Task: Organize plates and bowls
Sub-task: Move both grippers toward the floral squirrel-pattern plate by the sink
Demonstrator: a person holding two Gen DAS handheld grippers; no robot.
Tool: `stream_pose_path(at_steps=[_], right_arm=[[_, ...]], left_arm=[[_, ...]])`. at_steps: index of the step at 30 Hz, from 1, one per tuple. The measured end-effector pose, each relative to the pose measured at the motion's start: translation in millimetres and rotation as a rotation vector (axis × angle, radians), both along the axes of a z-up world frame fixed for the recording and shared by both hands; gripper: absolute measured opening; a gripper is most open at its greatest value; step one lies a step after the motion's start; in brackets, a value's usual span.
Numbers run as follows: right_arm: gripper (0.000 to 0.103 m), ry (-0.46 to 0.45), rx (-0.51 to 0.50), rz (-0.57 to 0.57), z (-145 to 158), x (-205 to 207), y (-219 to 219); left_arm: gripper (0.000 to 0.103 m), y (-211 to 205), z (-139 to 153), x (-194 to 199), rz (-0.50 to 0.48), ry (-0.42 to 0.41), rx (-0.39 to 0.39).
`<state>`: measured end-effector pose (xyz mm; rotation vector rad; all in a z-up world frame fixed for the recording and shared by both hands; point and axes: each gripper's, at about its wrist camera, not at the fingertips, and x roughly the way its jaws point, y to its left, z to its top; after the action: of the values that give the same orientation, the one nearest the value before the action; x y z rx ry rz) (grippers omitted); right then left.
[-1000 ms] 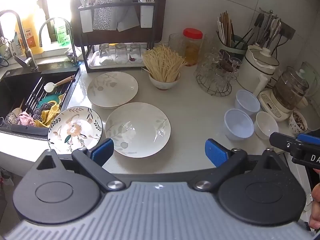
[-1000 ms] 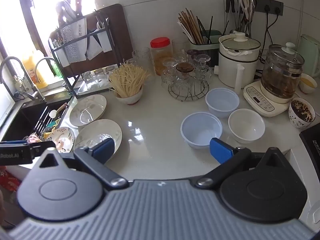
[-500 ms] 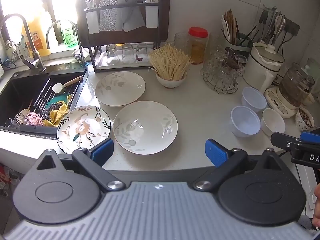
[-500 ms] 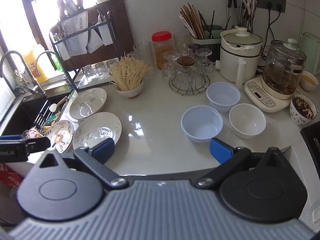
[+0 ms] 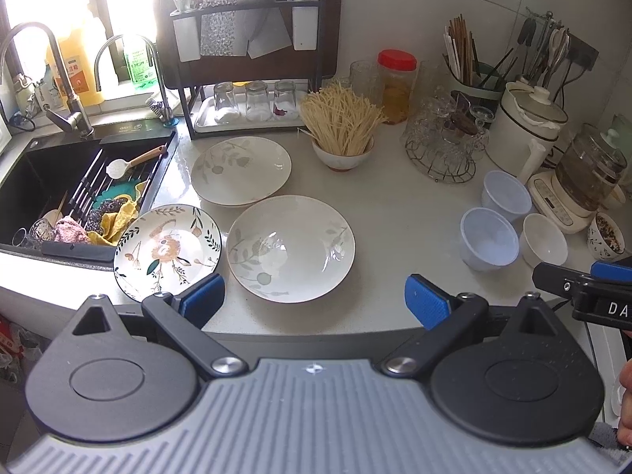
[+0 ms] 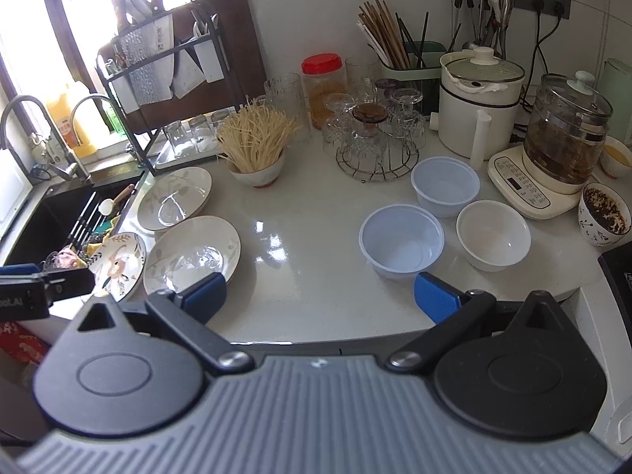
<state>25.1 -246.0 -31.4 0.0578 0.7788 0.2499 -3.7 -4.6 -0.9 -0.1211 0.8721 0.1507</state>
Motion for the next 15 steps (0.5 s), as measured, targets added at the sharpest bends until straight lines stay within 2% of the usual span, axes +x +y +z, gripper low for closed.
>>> stream_pose_path(at_steps=[15], right_arm=[[0.103, 0.023, 0.001, -0.01, -3.5, 10.6, 0.1]], left_arm=[[0.1, 6.3, -9.2, 14.8, -0.004, 0.052, -0.022]])
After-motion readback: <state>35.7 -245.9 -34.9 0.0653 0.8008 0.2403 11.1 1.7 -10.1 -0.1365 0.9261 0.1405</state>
